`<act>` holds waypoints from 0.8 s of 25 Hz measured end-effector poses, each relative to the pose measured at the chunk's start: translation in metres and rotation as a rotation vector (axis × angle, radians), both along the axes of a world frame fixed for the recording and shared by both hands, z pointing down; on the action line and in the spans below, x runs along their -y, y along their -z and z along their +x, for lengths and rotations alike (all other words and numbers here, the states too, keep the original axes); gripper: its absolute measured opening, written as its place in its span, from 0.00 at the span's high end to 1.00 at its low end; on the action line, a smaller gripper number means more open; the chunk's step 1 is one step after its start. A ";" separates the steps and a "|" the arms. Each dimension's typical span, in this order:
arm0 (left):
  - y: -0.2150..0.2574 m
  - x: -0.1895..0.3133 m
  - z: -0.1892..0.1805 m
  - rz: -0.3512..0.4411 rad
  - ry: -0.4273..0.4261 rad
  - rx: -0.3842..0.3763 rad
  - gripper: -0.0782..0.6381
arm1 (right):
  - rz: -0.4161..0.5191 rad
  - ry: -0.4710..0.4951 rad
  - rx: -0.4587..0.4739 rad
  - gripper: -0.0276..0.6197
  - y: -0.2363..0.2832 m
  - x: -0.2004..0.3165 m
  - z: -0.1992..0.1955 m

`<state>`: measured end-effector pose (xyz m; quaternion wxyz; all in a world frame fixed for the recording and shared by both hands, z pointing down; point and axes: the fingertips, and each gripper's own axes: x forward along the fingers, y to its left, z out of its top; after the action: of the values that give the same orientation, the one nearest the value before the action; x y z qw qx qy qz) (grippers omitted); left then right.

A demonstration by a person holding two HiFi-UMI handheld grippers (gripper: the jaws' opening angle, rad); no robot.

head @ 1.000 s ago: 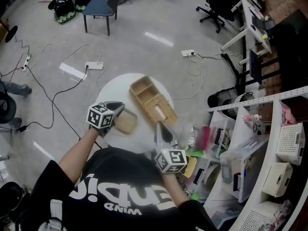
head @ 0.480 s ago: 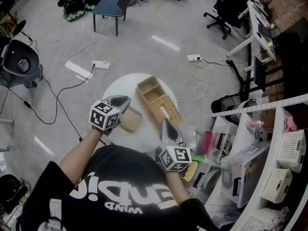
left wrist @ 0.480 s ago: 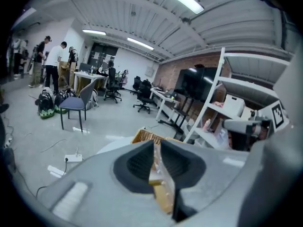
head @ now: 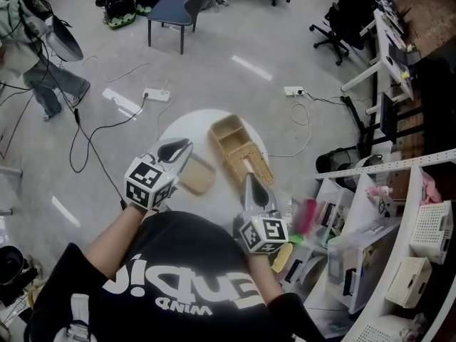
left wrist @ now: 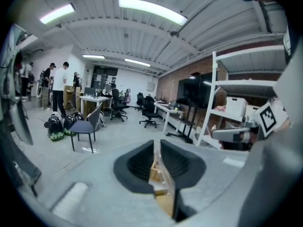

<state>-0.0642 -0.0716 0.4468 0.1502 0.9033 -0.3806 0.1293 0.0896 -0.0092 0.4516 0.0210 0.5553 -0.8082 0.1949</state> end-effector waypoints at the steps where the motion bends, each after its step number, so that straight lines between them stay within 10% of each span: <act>1: 0.005 -0.002 -0.003 0.015 0.006 -0.001 0.83 | 0.004 0.003 -0.001 0.96 0.002 0.001 -0.002; 20: 0.041 -0.035 -0.046 0.235 0.152 -0.047 0.83 | 0.090 0.039 -0.021 0.96 0.015 0.000 -0.009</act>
<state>-0.1101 -0.0366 0.4058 0.0614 0.8861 -0.4566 0.0509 0.0804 -0.0089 0.4364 0.0083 0.5420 -0.8264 0.1522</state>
